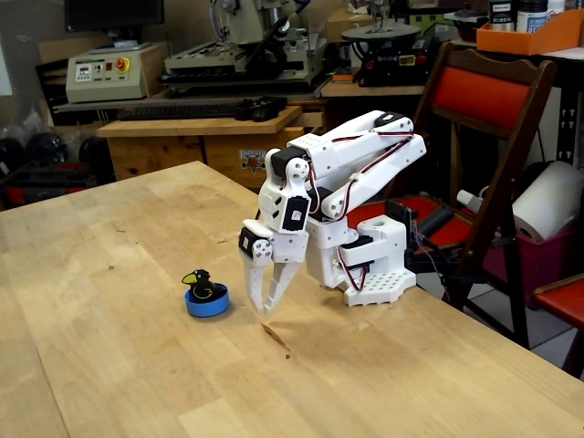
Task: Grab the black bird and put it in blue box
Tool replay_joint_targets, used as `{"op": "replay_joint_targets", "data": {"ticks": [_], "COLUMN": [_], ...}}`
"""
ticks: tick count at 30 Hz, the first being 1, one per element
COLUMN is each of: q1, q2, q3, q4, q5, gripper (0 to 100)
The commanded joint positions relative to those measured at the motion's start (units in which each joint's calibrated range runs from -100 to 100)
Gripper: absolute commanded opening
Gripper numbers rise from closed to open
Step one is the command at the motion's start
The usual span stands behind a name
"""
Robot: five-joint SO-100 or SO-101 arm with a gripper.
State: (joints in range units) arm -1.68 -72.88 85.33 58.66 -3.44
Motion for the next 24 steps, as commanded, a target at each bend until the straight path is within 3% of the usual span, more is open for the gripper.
{"op": "replay_joint_targets", "data": {"ticks": [1, 24], "q1": [-0.3, -0.2], "q2": [-0.8, -0.8], "q3": [-0.6, -0.4], "q4": [-0.5, -0.5], "q5": [-0.1, -0.1], "gripper": [3, 3]}}
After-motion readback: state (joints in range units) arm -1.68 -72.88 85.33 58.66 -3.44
